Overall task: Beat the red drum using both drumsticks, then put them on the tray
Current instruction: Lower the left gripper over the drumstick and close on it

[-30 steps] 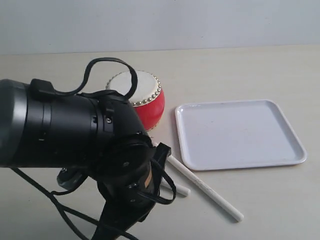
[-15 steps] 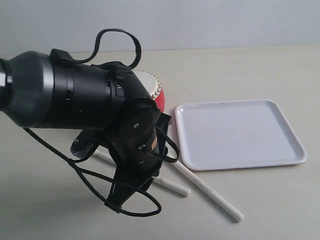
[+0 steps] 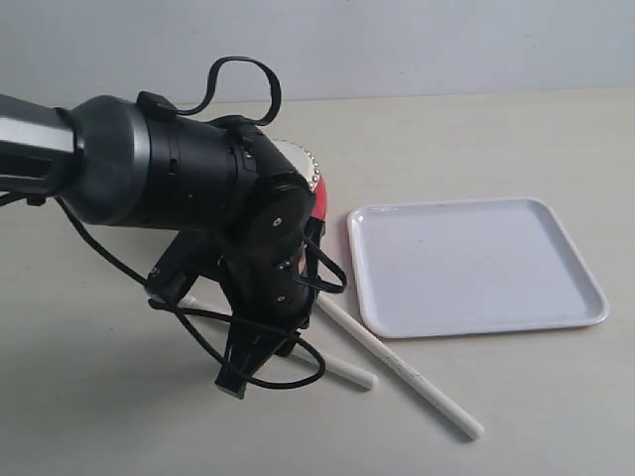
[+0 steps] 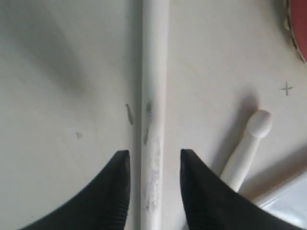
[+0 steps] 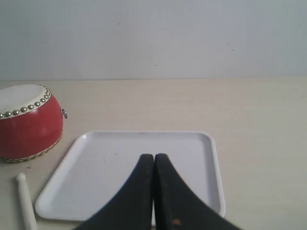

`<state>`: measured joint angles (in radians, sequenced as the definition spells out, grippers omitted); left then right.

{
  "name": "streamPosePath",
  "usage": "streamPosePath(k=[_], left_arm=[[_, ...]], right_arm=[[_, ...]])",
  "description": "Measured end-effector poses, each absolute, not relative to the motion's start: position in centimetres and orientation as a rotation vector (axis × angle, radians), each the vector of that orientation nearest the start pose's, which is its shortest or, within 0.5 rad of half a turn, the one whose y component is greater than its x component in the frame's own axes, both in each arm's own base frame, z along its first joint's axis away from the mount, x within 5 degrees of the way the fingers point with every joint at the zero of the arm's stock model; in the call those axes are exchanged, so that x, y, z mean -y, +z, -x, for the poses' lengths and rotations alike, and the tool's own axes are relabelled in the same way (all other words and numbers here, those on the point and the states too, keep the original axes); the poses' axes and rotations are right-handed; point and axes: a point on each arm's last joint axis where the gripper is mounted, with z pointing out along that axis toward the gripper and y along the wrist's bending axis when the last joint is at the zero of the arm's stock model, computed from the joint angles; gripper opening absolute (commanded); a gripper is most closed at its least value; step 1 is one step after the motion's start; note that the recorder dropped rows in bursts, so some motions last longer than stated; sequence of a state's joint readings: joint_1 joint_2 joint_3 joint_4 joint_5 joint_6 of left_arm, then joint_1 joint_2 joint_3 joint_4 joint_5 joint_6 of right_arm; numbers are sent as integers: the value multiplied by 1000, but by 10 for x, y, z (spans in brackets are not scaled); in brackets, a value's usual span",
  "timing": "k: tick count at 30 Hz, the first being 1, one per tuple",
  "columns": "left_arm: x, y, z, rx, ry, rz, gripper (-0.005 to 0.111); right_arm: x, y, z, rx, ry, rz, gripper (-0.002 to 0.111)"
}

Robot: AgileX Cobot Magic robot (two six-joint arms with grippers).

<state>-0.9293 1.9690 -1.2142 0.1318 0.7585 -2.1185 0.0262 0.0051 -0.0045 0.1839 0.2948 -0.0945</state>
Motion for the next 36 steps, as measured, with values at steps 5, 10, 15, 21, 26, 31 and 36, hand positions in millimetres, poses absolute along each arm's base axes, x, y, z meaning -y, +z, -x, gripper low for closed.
streamPosePath(k=[5, 10, 15, 21, 26, 31, 36], left_arm=[[297, 135, -230, -2619, -157, 1582, 35], [298, 135, -229, -2624, -138, 1606, 35], [301, 121, -228, -2639, -107, 1633, 35], [302, 121, -231, -2659, -118, 1613, 35], [303, 116, -231, -2675, -108, 1629, 35], [304, 115, -231, -2693, -107, 1625, 25], [303, 115, -229, -2701, -83, 1634, 0]], right_arm=[[-6, 188, -55, -1776, 125, -11, 0], [-6, 188, -55, -1776, 125, -11, 0], [-6, 188, -55, -1776, 125, -11, 0], [-6, 188, -55, -1776, 125, -11, 0], [-6, 188, -55, -1776, 125, -11, 0], [-6, 188, -55, -1776, 125, -11, 0], [-6, 188, -55, -1776, 125, -11, 0]])
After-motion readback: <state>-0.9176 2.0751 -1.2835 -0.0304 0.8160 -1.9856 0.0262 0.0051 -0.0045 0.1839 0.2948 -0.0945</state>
